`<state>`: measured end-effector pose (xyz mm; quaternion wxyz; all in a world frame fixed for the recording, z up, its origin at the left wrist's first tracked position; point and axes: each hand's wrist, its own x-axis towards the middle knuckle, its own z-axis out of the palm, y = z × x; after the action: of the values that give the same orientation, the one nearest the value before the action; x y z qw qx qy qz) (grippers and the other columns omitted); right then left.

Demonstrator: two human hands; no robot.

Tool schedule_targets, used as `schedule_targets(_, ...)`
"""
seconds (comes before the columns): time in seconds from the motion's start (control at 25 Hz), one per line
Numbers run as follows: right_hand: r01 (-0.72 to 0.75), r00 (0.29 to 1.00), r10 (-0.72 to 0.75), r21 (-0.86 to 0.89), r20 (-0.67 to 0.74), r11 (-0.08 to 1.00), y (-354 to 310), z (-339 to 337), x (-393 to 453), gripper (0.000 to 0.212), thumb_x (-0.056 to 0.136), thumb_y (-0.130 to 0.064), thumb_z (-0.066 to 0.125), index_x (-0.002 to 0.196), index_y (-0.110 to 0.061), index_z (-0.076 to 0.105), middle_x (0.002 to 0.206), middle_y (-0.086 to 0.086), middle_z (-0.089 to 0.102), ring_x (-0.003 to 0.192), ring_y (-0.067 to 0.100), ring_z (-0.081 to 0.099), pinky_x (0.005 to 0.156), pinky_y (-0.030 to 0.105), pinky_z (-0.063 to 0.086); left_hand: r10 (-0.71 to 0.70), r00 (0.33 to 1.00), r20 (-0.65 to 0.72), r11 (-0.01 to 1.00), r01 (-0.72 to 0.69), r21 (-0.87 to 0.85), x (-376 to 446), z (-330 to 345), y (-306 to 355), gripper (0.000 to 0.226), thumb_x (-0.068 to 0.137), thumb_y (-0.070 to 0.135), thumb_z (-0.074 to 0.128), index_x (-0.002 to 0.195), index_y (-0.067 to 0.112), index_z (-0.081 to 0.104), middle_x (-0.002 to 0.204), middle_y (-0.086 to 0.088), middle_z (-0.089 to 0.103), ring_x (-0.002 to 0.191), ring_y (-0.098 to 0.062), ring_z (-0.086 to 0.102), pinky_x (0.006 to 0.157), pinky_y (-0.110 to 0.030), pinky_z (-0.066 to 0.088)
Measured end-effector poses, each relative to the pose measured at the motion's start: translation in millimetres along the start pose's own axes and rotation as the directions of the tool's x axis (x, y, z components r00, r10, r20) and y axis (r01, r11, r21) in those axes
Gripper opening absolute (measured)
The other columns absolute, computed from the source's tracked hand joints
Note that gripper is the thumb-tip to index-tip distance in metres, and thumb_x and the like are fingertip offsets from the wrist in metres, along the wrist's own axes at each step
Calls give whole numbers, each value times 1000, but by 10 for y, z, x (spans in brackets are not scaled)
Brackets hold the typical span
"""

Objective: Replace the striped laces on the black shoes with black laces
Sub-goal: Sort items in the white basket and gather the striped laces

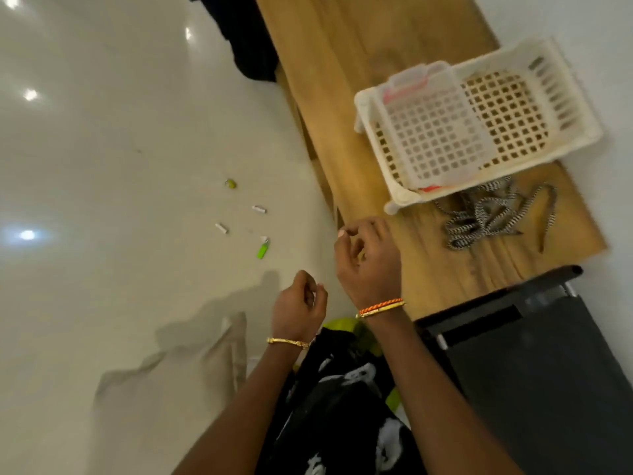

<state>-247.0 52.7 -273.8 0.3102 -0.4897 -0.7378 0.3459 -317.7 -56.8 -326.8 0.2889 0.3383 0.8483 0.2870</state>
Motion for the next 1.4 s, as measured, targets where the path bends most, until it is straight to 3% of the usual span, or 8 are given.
schedule_targets(0.2,-120,936,102,34,337,992,-185,836,178,5,85,-12,56,85,-13,61,75,-1,60,59,15,53,56,29,47,-395,918,43,918,394,41,277,-251,-553,30,91,24,57,67,12,44,62,-15,56,67,-37,56,55,-33,31)
schedule_targets(0.36,-225,769,249,-115,588,967,161,1799,516,7,86,-10,56,88,-12,62,79,4,64,69,24,59,63,30,49,-611,778,149,792,600,116,916,-228,-1287,18,88,19,55,100,7,60,99,-15,67,97,-33,60,77,-33,45)
schedule_targets(0.68,-23,597,312,-374,739,927,1424,3898,1091,15,85,-15,57,94,-9,66,100,13,67,97,31,60,82,32,48,-610,781,134,792,591,154,2295,401,-2876,37,89,26,60,123,13,53,121,-13,55,115,-30,49,90,-36,44)
schedule_targets(0.84,141,575,251,-396,779,907,2042,4646,999,37,87,-20,60,119,-5,53,123,16,48,111,34,49,89,36,44,-597,797,87,777,549,307,2549,989,-3362,61,83,40,66,130,12,40,130,-12,38,119,-31,40,87,-42,44)
schedule_targets(1.0,230,748,127,-433,651,871,2280,5007,911,24,90,-19,56,110,-5,54,119,17,48,107,36,48,75,37,42,-480,876,56,812,419,407,2625,1206,-3600,44,89,32,61,120,7,44,127,-14,37,113,-32,39,81,-41,42)
schedule_targets(1.08,192,737,155,-423,658,885,2245,4987,884,19,92,-17,54,106,-4,56,117,17,50,105,36,50,72,35,40,-460,881,109,848,400,347,2603,1115,-3610,25,93,15,52,114,4,46,121,-17,46,107,-36,46,79,-40,41)
schedule_targets(1.24,-36,654,318,-391,687,920,2102,4630,805,16,92,-14,55,103,-2,59,114,17,52,97,33,56,74,27,38,-635,764,114,761,644,-74,2446,756,-3419,23,86,-9,46,104,2,57,100,-20,66,93,-38,60,75,-36,47)
schedule_targets(1.4,-320,588,466,-339,662,885,1657,4073,789,13,91,-15,58,97,-4,61,104,12,62,91,25,58,71,20,36,-622,780,68,745,616,-255,2323,212,-2834,22,88,-4,52,103,3,66,103,-13,68,98,-26,60,73,-16,38)
